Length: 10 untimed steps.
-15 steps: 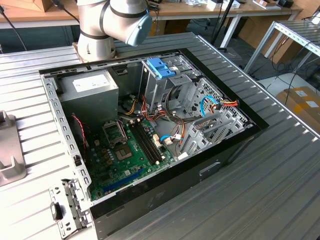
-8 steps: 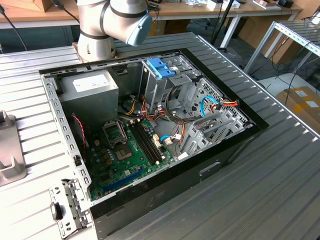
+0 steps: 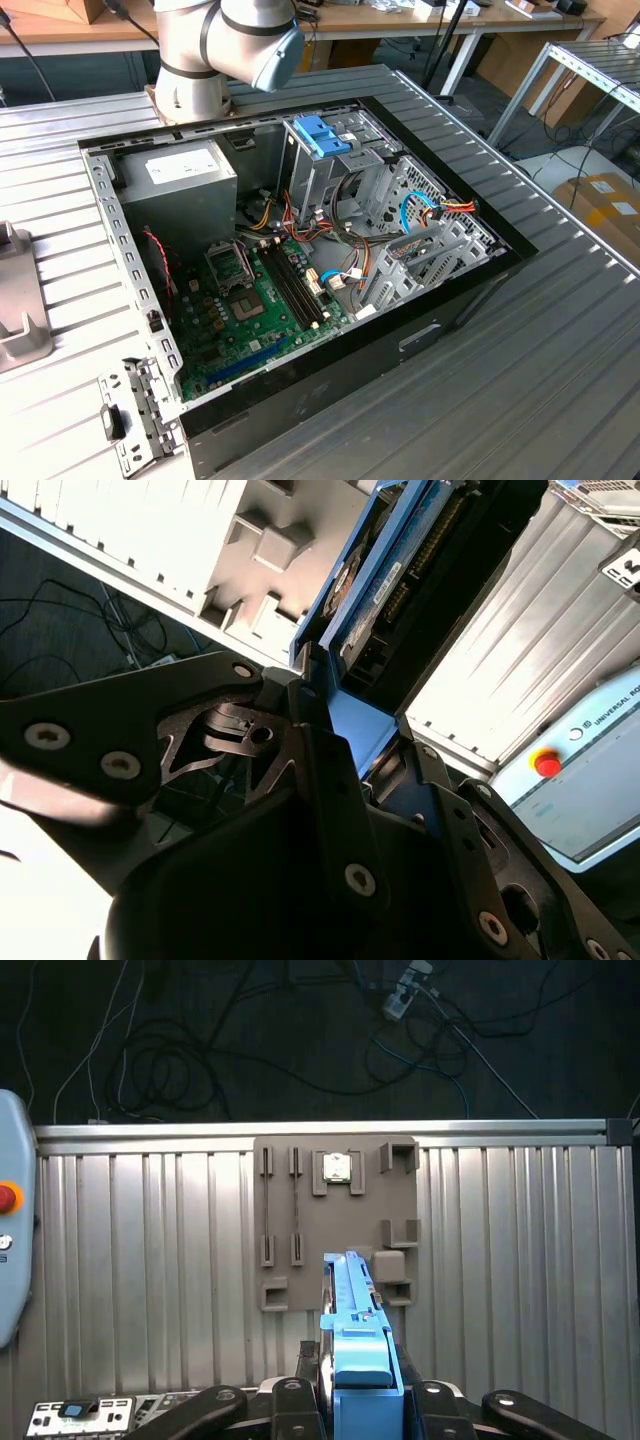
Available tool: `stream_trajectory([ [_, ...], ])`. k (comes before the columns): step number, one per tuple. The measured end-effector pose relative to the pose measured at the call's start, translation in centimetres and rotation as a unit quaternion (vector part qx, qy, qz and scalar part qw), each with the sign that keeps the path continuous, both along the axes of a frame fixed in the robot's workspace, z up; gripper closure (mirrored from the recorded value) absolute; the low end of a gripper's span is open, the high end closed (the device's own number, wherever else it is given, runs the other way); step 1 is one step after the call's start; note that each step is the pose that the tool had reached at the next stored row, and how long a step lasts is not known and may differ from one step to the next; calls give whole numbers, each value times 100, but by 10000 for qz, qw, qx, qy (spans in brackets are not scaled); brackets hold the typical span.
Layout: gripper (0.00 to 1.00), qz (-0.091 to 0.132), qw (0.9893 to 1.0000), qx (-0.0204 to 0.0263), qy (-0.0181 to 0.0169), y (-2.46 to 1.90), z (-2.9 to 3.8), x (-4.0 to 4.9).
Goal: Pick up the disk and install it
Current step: 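Pick up the disk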
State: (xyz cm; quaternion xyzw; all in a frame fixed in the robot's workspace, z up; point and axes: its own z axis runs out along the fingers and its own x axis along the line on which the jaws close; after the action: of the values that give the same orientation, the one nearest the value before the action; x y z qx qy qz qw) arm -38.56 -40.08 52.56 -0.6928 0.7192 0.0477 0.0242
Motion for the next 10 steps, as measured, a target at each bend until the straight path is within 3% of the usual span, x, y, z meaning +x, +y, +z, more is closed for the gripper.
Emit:
stream_trajectory([
  [10,63,0,10000,0,0,-30,0,57],
])
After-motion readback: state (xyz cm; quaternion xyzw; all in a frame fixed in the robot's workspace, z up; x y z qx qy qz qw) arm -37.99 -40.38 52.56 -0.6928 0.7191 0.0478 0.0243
